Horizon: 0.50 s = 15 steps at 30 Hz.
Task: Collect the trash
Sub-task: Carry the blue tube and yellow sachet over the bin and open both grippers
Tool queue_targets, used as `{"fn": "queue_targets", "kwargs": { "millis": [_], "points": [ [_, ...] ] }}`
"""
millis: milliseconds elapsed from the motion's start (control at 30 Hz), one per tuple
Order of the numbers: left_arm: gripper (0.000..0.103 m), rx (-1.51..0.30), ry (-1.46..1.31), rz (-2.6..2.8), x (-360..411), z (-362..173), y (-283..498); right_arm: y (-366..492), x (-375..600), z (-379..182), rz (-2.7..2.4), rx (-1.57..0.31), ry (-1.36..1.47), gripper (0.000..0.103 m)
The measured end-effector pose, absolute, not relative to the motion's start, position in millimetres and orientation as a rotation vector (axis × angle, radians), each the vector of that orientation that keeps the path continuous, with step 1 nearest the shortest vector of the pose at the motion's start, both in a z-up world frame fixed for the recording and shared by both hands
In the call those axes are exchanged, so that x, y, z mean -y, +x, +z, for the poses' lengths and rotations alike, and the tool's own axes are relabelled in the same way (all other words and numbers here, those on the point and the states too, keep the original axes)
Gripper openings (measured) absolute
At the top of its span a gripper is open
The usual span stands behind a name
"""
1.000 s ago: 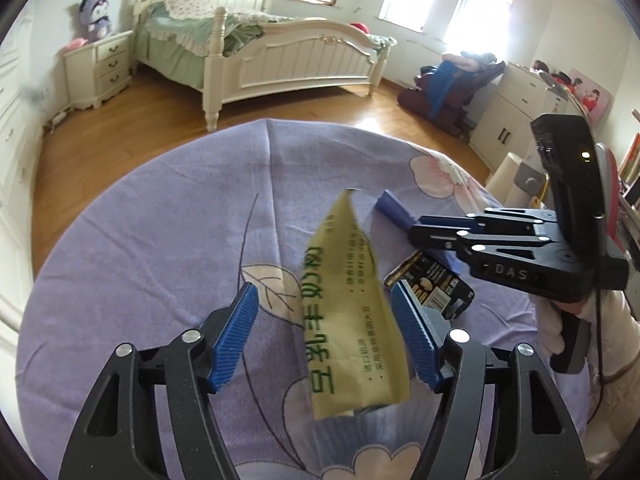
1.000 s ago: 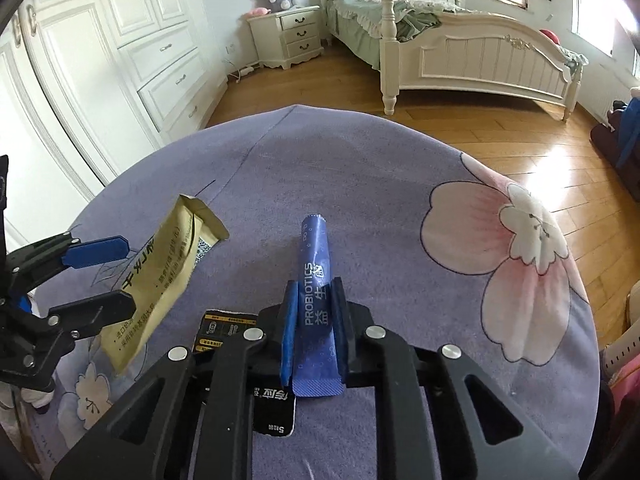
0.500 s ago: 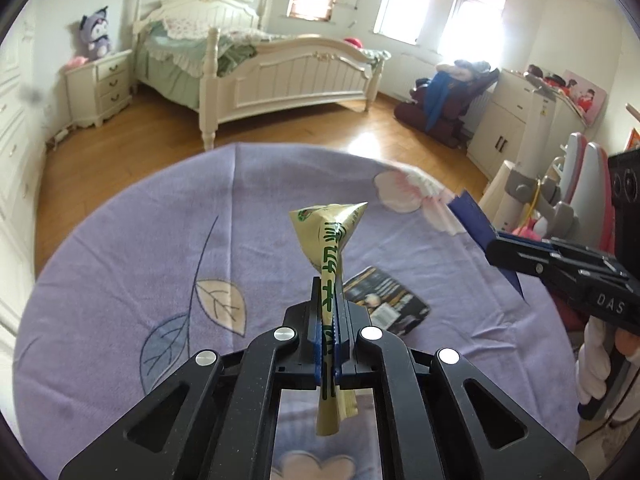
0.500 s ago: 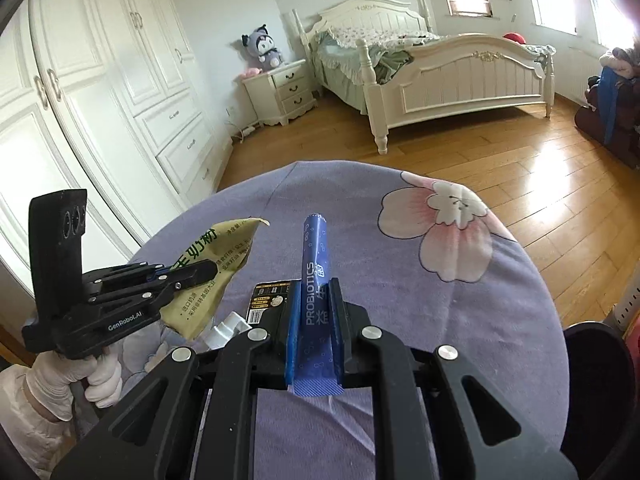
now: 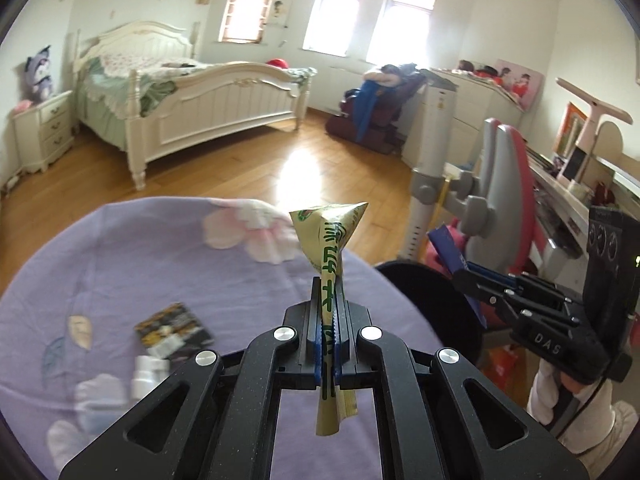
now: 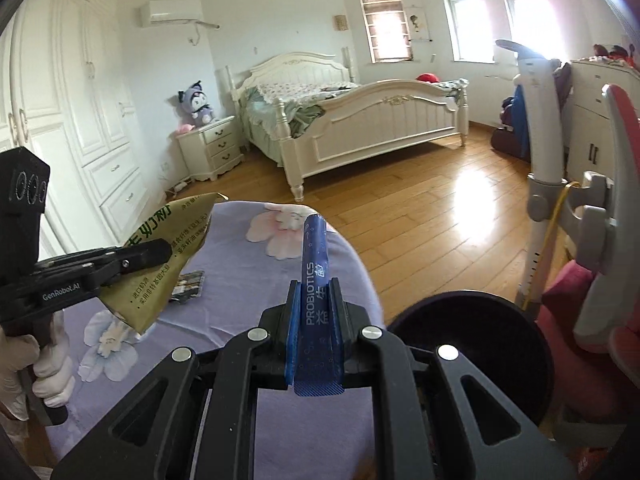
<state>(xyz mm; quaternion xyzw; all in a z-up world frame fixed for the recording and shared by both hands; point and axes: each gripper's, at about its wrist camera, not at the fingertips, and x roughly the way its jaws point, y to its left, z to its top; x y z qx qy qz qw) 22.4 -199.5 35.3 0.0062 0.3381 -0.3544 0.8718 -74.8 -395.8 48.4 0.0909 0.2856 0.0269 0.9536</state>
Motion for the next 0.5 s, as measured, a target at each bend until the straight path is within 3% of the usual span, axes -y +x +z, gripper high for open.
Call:
{"fn": "queue_targets", "kwargs": {
  "millis": [500],
  "points": [
    [0.005, -0.798, 0.086, -0.919, 340, -9, -13, -125, 470, -10, -0.180, -0.666, 0.132, 0.014]
  ]
}}
